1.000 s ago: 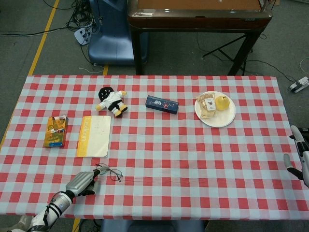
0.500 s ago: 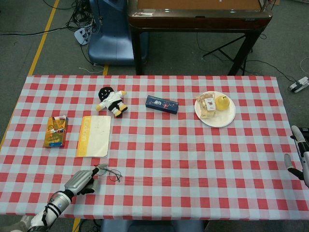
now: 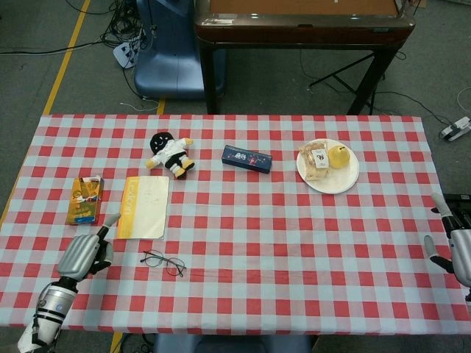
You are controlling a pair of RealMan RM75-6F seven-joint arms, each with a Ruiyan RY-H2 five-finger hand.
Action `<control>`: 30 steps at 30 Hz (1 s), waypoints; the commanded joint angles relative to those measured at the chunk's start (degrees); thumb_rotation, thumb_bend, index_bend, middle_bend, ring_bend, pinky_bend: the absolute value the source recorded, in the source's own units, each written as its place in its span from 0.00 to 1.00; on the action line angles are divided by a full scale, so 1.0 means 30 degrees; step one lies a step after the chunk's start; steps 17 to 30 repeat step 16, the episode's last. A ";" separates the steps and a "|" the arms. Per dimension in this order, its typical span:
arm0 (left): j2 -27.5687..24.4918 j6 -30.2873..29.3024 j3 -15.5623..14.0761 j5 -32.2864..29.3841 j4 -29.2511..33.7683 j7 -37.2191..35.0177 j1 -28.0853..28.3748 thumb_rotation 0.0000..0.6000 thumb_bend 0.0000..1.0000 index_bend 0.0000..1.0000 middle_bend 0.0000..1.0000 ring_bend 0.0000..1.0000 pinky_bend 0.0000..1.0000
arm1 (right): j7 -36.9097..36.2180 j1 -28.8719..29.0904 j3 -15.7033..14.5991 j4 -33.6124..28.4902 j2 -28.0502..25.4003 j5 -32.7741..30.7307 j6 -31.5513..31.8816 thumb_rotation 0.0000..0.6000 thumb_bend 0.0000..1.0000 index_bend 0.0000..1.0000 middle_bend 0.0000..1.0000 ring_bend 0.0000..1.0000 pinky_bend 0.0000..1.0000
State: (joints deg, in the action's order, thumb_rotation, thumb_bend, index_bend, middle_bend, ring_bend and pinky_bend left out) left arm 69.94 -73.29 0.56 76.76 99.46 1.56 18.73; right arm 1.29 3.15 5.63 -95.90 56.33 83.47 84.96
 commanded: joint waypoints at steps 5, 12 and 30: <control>0.0440 -0.4175 0.0713 -0.0566 -0.1224 0.3541 -0.2265 1.00 0.51 0.07 0.28 0.28 0.36 | -0.0122 0.0294 -0.0368 0.0157 0.0095 0.0489 -0.0581 1.00 0.41 0.00 0.27 0.21 0.18; 0.0859 -0.6109 0.0484 0.0892 -0.1627 0.3396 -0.3359 1.00 0.44 0.07 0.19 0.20 0.26 | -0.0492 0.0270 -0.0553 0.0216 0.0349 0.0828 -0.0456 1.00 0.41 0.00 0.26 0.20 0.18; 0.0823 -0.6119 0.0307 0.1139 -0.1286 0.3624 -0.3659 1.00 0.44 0.07 0.19 0.20 0.26 | -0.0582 0.0185 -0.0631 0.0305 0.0491 0.0861 -0.0334 1.00 0.41 0.00 0.26 0.20 0.18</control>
